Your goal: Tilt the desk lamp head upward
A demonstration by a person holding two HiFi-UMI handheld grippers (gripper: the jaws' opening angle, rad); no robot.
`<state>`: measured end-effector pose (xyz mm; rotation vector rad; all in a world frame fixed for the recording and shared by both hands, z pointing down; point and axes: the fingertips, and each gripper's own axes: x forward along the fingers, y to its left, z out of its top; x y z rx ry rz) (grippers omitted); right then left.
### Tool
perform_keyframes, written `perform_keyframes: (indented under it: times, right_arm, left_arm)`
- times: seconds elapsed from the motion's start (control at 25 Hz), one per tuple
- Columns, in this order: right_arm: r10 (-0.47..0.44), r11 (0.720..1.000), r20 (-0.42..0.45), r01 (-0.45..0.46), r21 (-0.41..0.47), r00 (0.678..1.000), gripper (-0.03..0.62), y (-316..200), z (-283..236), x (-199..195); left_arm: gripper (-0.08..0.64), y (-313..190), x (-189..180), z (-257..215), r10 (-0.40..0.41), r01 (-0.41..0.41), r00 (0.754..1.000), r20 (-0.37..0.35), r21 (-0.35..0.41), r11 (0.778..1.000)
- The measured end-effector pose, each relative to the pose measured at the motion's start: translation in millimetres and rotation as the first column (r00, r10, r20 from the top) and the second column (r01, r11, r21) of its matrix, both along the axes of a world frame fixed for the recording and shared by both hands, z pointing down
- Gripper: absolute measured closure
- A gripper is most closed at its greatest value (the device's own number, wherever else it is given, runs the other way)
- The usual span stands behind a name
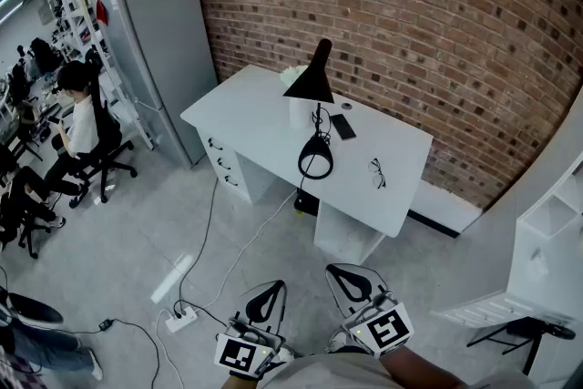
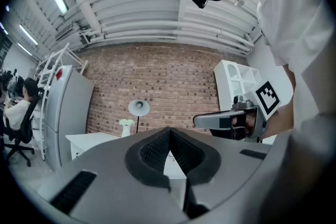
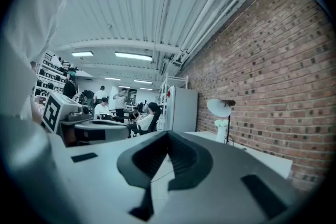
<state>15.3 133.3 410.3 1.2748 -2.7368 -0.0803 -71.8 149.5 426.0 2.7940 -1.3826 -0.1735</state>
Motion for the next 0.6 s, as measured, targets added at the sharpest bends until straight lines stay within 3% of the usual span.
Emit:
perform_keyframes:
  times: [0.16,0.6]
  right_arm:
    - [-0.008,1.0,0.035,0.008,0.001,0.999,0.577,2.9,-2.3,2.0]
    - [-0.018,0.999,0.009,0.018,-0.044,1.0,0.577,9.6,12.0,19.3]
  left_arm:
    - [0.555,6.7,8.5,-0.1,0.003,-0.003,1.0,0.003,0.009,1.0]
    - [0.555,14.0,22.8,12.5,-0.003,0.003,1.0,0.002,-0.025,1.0]
